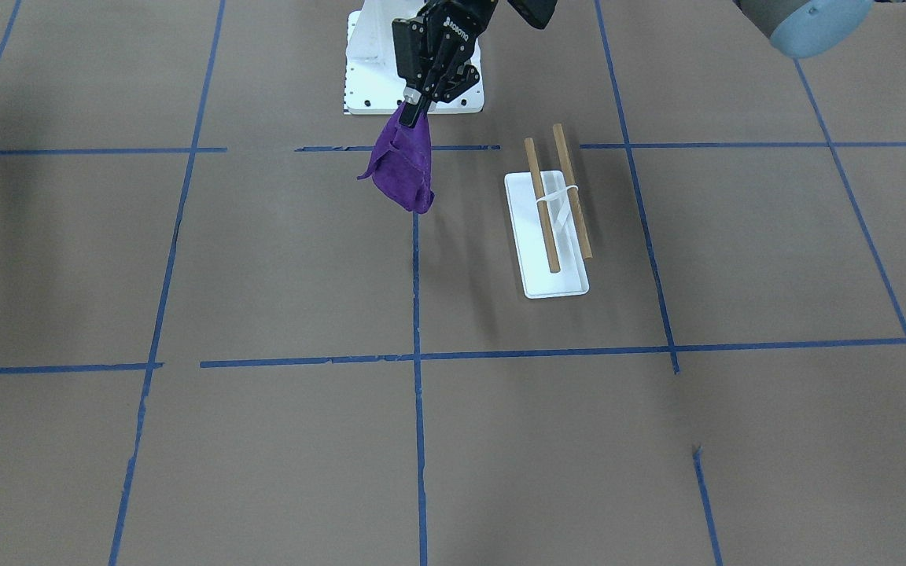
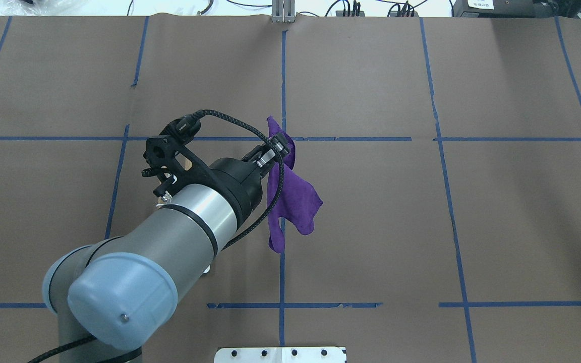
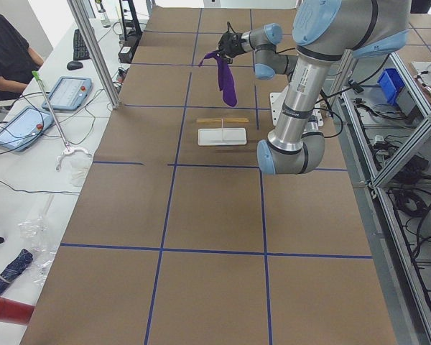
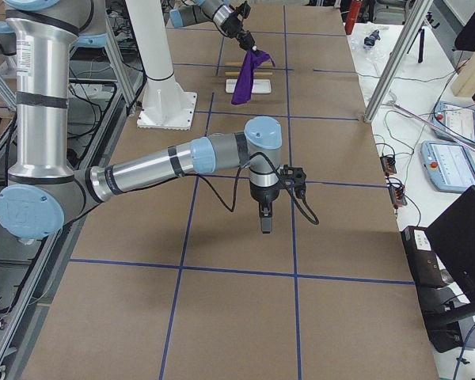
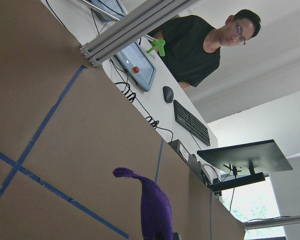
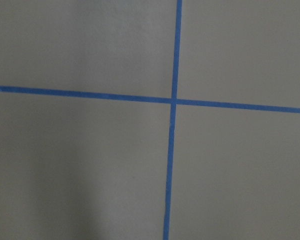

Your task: Hang towel on rack

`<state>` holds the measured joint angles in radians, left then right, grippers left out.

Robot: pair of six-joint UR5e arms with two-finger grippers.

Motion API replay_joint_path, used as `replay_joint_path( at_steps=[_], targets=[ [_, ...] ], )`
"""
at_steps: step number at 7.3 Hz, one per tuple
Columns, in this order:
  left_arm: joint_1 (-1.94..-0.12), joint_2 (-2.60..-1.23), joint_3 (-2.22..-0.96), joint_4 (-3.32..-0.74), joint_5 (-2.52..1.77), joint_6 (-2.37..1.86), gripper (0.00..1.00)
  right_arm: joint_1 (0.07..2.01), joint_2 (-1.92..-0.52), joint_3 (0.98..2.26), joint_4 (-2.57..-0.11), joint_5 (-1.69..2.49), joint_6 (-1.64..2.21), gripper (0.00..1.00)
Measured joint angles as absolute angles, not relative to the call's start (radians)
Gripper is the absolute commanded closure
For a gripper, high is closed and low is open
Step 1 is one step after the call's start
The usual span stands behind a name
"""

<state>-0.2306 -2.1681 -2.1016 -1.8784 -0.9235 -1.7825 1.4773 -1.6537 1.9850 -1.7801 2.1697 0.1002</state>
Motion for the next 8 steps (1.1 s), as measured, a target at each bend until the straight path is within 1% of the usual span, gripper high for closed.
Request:
replay_joint_path(
  at_steps=[2,3,5,8],
  targets=[
    [-0.212,-2.140,-2.168,-1.674,-0.888,-1.787,1.00,1.488,-1.637,1.986,-1.918,2.168,0.040,0.00],
    [-0.210,-2.092,-2.187,-1.629,-0.873,-1.793,1.00,1.490,-1.636,1.985,-1.941,2.181,0.036,0.00],
    [-0.214,-1.981,-2.229,-1.605,-0.862,-1.800,1.00,1.493,-1.643,1.980,-1.947,2.225,0.041,0.00],
    [-0.233,-1.767,-2.335,-1.600,-0.863,-1.801,1.00,1.493,-1.634,1.980,-1.941,2.238,0.051,0.00]
  ],
)
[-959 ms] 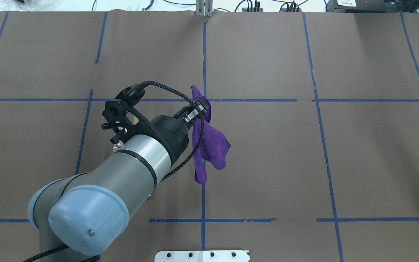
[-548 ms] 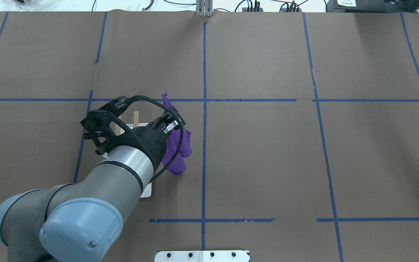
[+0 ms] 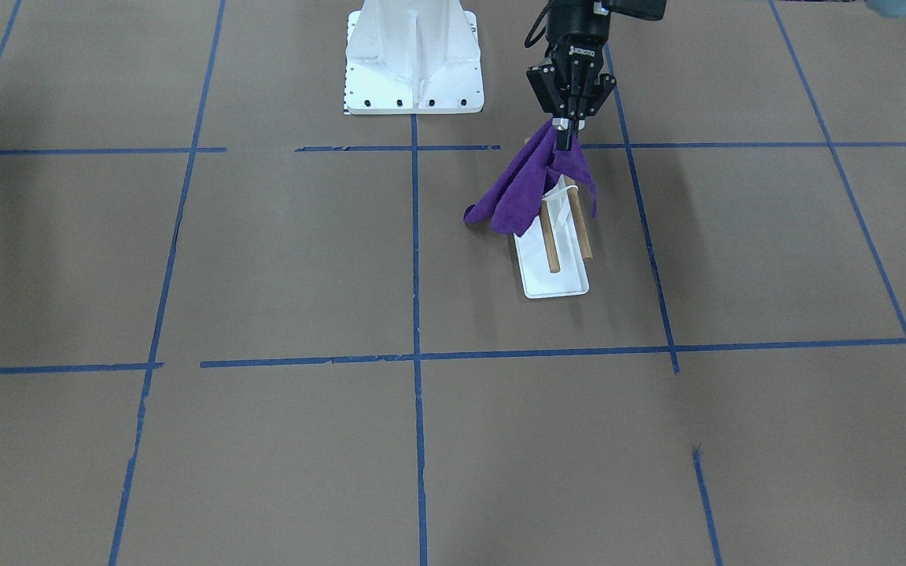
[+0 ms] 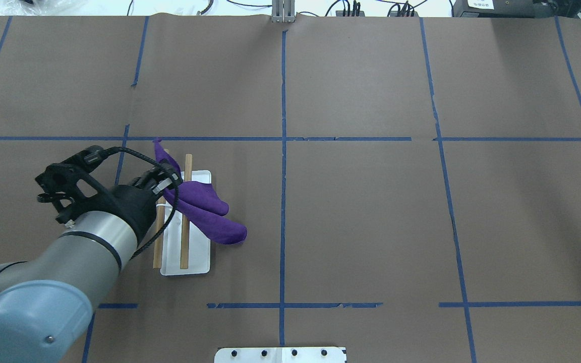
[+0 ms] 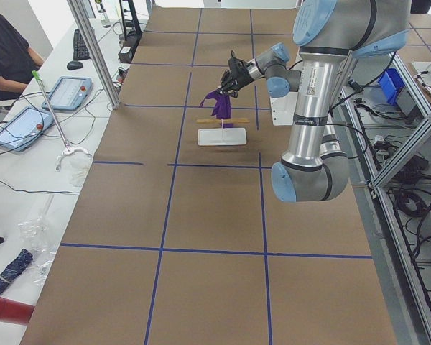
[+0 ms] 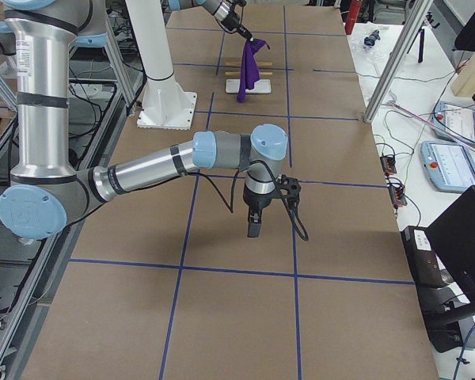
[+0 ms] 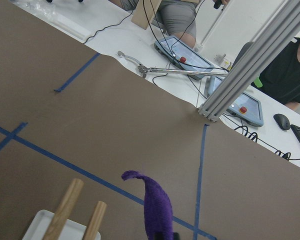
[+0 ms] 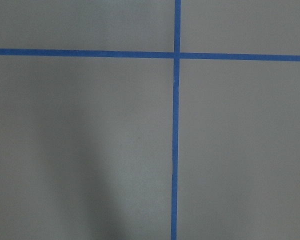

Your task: Hang towel on rack

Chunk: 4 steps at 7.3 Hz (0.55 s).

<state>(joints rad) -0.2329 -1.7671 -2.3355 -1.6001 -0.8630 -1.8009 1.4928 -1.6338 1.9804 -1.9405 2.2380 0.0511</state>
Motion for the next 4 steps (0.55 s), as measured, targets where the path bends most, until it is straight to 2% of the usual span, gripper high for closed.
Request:
replay_joint_path(
  at_steps=[2,4],
  targets=[
    [-0.254,-1.654,-2.341,-1.602,-0.865,-1.801,1.00,1.493,-1.632,1.983,-1.940,2.240,0.049,0.00],
    [-0.266,-1.602,-2.306,-1.608,-0.865,-1.800,1.00,1.493,-1.633,1.984,-1.940,2.242,0.047,0.00]
  ],
)
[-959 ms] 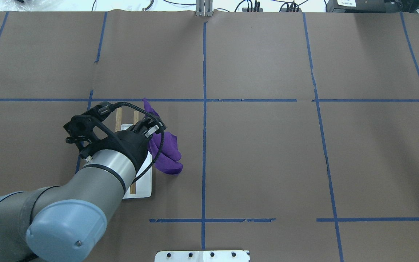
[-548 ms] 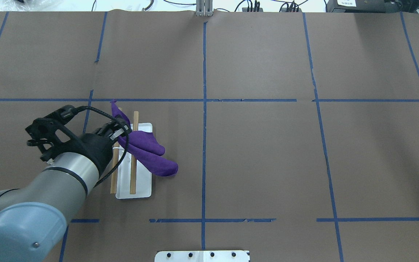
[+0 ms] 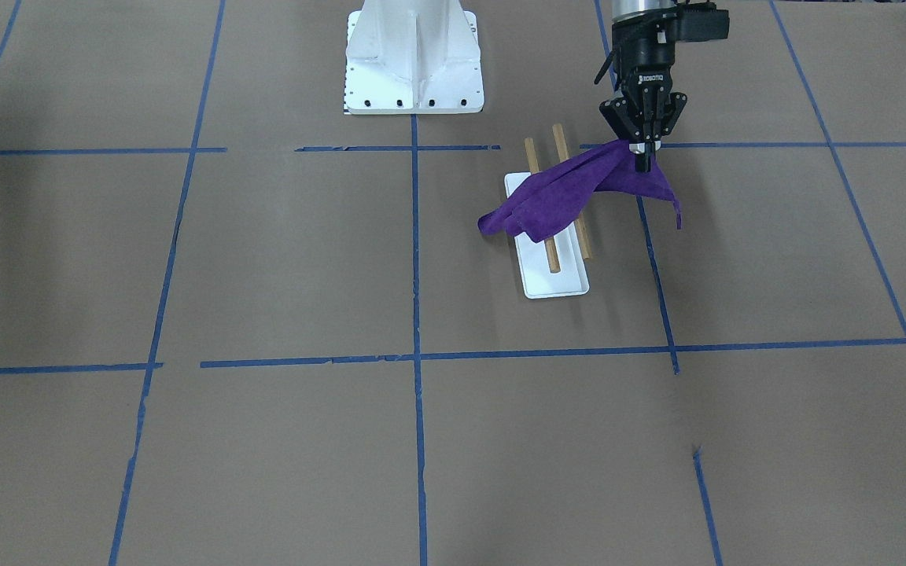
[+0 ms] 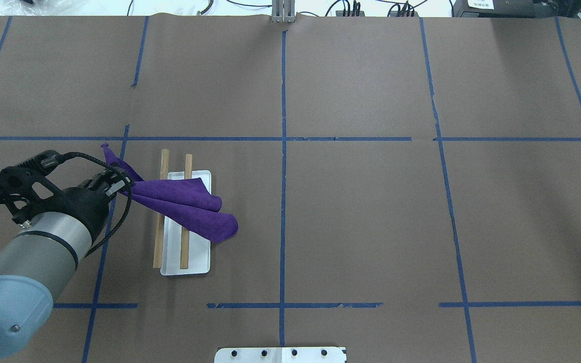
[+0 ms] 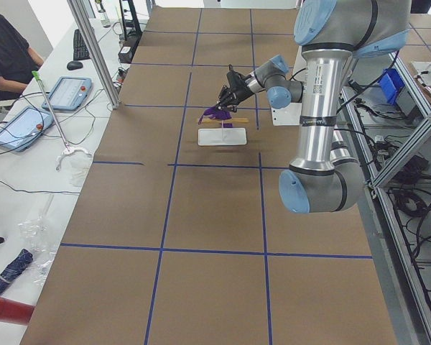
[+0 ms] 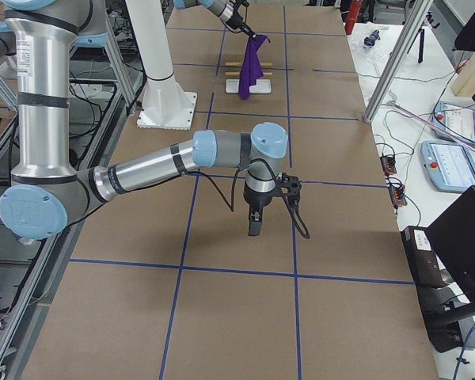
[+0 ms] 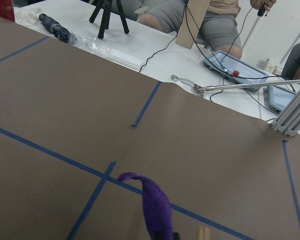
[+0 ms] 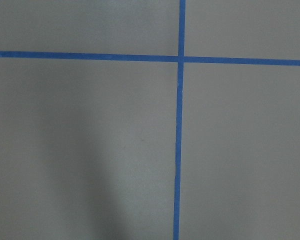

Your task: Hang towel on rack

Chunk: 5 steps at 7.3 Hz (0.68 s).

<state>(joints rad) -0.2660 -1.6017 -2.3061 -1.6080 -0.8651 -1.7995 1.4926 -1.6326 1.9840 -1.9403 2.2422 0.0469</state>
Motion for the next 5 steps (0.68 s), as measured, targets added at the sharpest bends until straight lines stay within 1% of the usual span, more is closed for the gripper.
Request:
replay_joint_path(
  at_steps=[2,3,4,5],
  targets=[
    [-0.268,-1.594,-2.251,-1.613,-0.865,-1.799,1.00,1.493,-1.632,1.985,-1.939,2.243,0.046,0.00],
    [-0.268,-1.592,-2.223,-1.614,-0.865,-1.796,0.77,1.493,-1.632,1.985,-1.939,2.243,0.045,0.00],
    [-0.268,-1.590,-2.208,-1.615,-0.865,-1.793,0.68,1.493,-1.632,1.986,-1.939,2.249,0.046,0.00],
    [-0.268,-1.586,-2.201,-1.615,-0.865,-1.790,0.15,1.493,-1.632,1.986,-1.939,2.258,0.046,0.00]
  ],
)
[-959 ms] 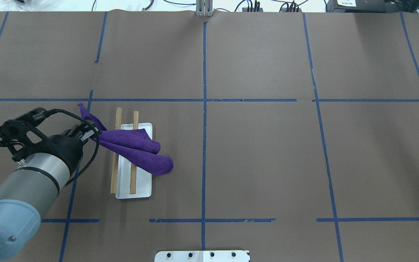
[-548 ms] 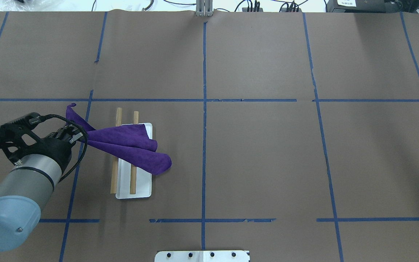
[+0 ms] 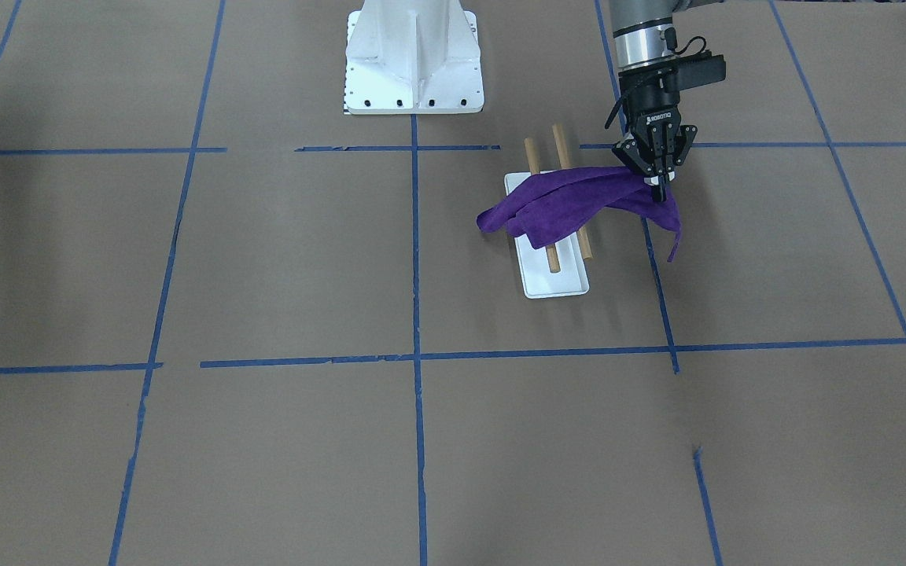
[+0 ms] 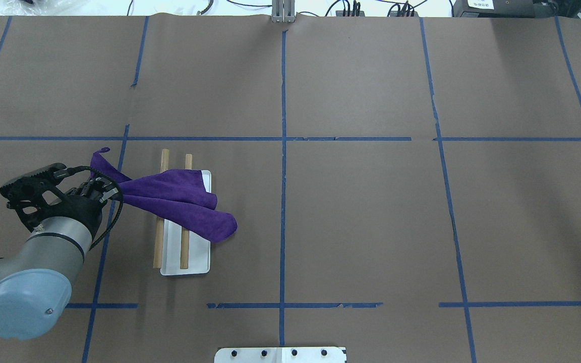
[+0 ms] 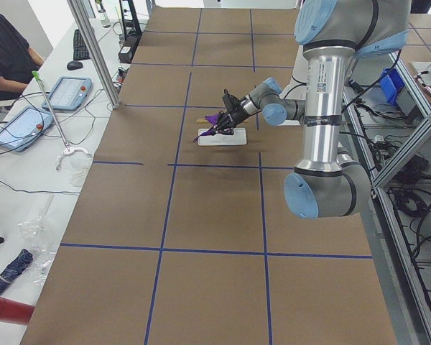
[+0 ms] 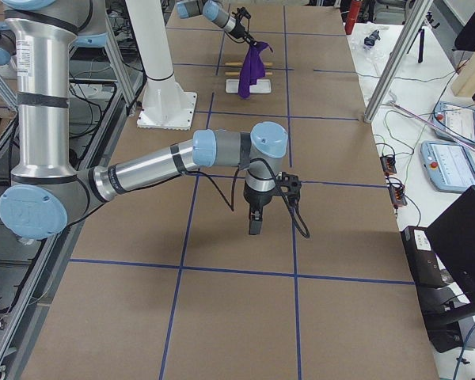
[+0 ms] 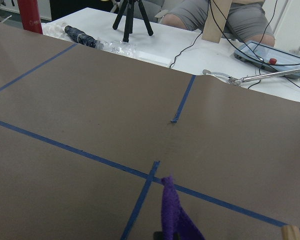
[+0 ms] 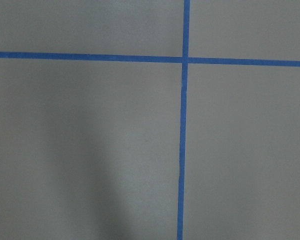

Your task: Hang towel on rack

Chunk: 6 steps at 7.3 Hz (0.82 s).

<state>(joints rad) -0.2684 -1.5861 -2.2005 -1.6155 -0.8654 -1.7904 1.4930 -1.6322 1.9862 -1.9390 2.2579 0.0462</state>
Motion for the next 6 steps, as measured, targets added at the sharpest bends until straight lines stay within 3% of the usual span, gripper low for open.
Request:
replay_joint_path(
  at_steps=[1,6],
  targets=[
    [-0.269,-1.580,-2.193,-1.616,-0.866,-1.787,0.00,1.493,-1.632,1.986,-1.932,2.265,0.047,0.00],
    [-0.332,-1.467,-2.178,-1.849,-0.975,-1.614,0.00,1.493,-1.635,1.980,-1.872,2.266,0.049,0.00]
  ],
)
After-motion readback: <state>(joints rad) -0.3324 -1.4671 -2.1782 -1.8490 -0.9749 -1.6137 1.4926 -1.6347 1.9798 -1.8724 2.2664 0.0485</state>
